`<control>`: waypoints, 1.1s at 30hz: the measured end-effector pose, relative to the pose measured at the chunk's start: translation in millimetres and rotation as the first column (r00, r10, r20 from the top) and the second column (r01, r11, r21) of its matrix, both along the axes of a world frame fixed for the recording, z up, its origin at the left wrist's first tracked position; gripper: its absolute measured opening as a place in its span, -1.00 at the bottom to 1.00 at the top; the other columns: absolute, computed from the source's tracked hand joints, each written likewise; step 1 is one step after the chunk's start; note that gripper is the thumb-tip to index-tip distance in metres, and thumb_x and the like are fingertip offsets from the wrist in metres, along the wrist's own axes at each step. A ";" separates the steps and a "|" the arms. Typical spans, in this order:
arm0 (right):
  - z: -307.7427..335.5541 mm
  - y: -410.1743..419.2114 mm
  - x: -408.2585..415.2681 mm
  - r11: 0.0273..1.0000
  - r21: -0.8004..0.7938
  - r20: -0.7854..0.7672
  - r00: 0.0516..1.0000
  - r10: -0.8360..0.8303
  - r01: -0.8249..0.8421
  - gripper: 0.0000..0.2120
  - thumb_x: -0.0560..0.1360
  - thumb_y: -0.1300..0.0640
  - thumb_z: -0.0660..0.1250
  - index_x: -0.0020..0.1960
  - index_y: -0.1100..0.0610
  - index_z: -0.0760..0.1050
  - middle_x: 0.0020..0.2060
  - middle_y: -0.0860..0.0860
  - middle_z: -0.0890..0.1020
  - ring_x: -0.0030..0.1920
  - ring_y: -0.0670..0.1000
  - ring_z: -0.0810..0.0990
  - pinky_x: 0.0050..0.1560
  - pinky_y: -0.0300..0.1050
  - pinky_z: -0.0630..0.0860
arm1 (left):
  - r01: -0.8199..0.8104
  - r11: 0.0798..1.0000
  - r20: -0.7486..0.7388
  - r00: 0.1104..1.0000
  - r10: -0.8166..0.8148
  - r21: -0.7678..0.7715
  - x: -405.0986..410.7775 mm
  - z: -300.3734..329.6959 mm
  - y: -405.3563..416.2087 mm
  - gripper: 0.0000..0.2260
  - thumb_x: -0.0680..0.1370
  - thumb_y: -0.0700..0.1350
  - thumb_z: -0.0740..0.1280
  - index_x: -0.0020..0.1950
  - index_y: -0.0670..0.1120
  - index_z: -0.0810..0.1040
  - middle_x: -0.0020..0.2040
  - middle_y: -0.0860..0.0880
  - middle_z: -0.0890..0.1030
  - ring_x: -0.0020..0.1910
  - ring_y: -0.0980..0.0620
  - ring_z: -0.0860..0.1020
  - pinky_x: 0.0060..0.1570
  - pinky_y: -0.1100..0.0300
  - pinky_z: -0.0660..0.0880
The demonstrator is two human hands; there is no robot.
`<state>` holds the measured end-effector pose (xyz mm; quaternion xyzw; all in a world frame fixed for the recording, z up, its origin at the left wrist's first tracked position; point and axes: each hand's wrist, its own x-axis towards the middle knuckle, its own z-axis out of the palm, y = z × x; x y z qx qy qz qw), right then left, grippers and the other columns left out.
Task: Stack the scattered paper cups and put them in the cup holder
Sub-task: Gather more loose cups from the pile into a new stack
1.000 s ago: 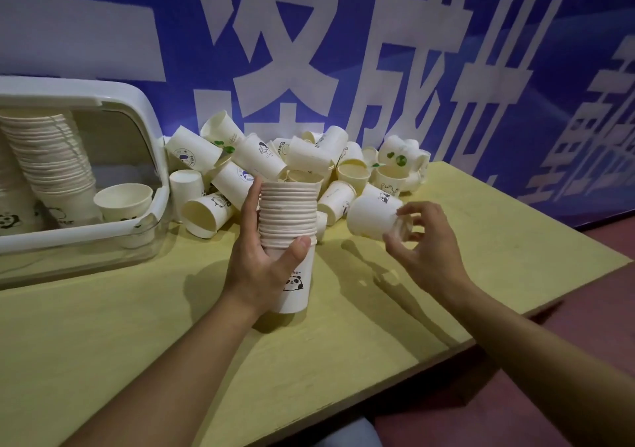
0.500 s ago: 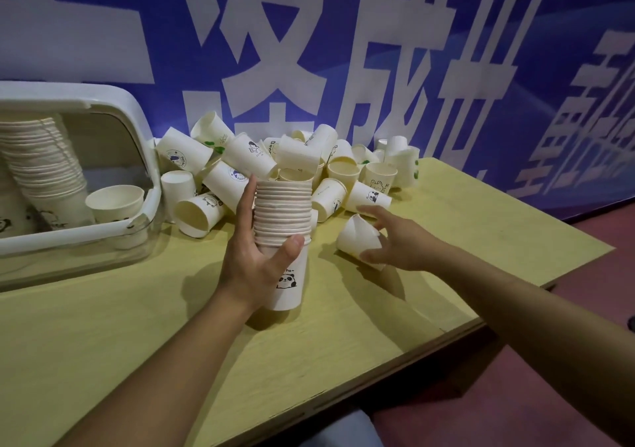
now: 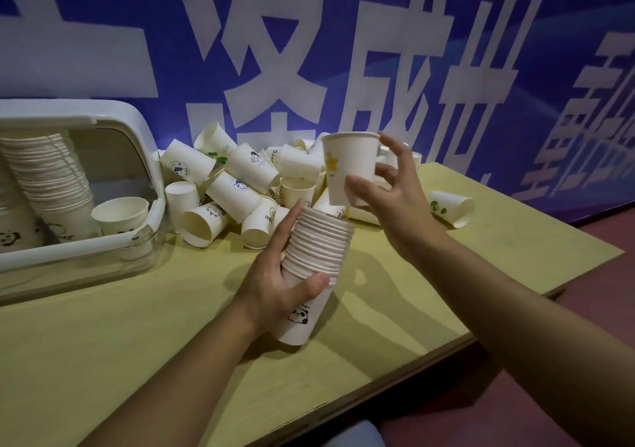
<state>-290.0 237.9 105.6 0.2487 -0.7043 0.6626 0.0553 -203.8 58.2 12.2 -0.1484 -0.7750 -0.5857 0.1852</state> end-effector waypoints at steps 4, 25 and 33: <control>-8.6 -18.4 18.0 0.996 0.080 -0.019 0.999 0.049 -0.047 -0.31 0.47 0.07 0.50 0.42 -0.25 0.19 0.18 -0.12 0.46 0.05 -0.09 0.60 -0.09 -0.14 0.66 | -0.007 1.000 -0.003 1.000 0.007 0.001 0.2 -1.5 0.4 -0.13 0.33 0.19 0.48 0.51 0.47 0.07 0.36 0.16 0.50 0.23 0.14 0.58 0.12 0.22 0.57; -47.9 133.5 -202.2 0.321 0.823 -0.377 0.874 -0.307 0.468 -0.53 0.51 -0.06 0.45 0.39 -0.11 0.46 0.46 0.01 0.42 0.44 0.12 0.36 0.42 0.21 0.36 | -0.094 0.994 -0.038 0.995 0.096 0.049 -71.8 19.6 59.9 -0.13 0.34 0.24 0.43 0.52 0.39 0.00 0.37 0.28 0.42 0.23 0.34 0.52 0.07 0.47 0.48; -69.5 185.9 -274.2 0.103 0.872 -0.428 0.849 -0.310 0.478 -0.45 0.53 -0.09 0.42 0.46 -0.02 0.37 0.44 0.06 0.44 0.45 0.19 0.35 0.46 0.29 0.18 | -0.069 0.997 -0.054 0.996 0.071 0.046 -119.5 28.3 93.6 -0.11 0.35 0.20 0.43 0.56 0.29 0.00 0.32 0.27 0.44 0.20 0.36 0.53 0.04 0.49 0.47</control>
